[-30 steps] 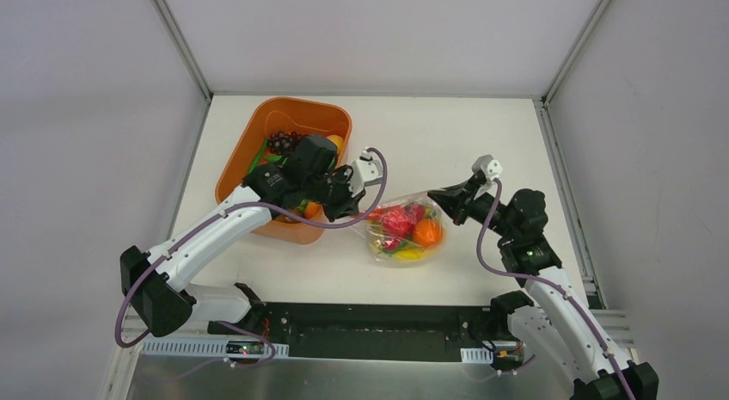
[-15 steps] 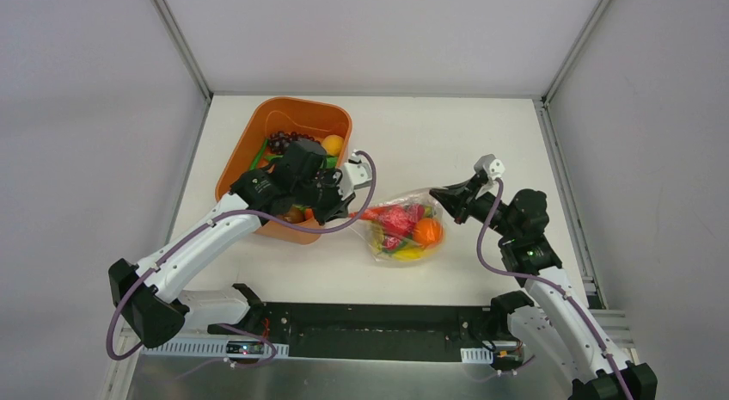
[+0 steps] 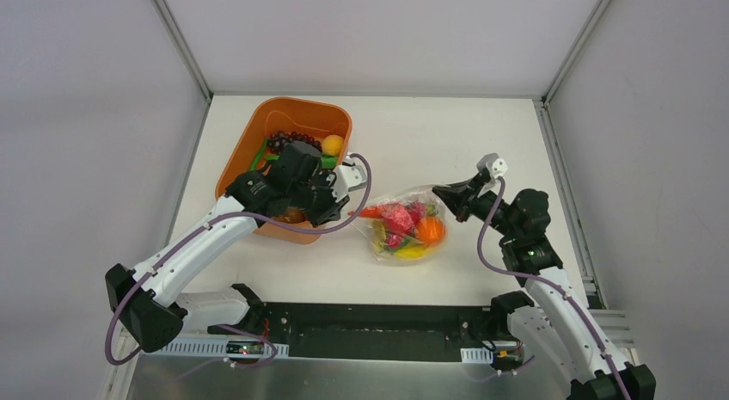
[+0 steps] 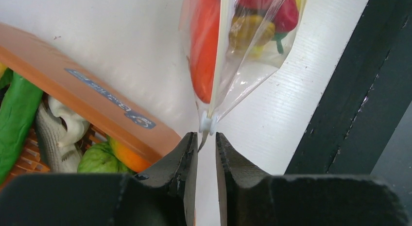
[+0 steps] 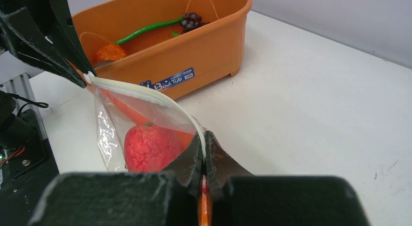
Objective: Place the food in the zip-top bag and seal the zipper
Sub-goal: Zip the zipper food storage bag at the center of the board, then place the zipper food storage bag at the center of the board, then adjust the zipper food storage bag at the center of the board, then reset both arms
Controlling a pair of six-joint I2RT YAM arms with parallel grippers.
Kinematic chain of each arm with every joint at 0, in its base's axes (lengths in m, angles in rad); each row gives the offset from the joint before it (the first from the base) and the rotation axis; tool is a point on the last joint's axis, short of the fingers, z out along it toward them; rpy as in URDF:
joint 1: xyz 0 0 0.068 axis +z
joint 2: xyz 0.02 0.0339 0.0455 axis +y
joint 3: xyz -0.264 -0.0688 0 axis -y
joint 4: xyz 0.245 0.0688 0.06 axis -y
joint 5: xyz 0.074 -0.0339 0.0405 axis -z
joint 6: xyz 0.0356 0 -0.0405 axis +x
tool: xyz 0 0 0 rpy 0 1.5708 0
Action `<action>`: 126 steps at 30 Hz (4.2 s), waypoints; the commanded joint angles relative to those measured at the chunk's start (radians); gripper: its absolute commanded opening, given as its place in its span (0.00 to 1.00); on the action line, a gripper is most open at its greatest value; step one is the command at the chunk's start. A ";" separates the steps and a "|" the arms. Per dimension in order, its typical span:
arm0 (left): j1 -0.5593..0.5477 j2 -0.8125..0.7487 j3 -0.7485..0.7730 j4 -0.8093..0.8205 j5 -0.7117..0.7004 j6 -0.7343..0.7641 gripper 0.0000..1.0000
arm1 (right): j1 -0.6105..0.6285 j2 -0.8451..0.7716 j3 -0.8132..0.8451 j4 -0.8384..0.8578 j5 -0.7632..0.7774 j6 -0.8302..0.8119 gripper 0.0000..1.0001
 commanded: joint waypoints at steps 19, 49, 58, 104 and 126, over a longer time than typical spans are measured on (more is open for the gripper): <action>0.014 -0.080 -0.050 0.537 0.097 -0.270 0.99 | -0.015 -0.042 -0.008 0.147 0.434 0.213 0.00; 0.018 -0.130 -0.082 0.583 -0.140 -0.324 0.99 | -0.007 0.145 0.230 -0.112 0.045 0.189 0.00; 0.018 -0.092 -0.048 0.552 -0.122 -0.314 0.99 | 0.014 0.065 0.190 -0.318 -0.194 0.170 0.09; 0.036 -0.223 -0.148 0.494 -0.407 -0.453 0.99 | 0.100 0.379 0.357 -0.515 0.442 0.417 0.78; 0.431 -0.352 -0.203 0.396 -0.400 -0.748 0.99 | 0.022 0.218 0.209 -0.440 1.021 0.506 1.00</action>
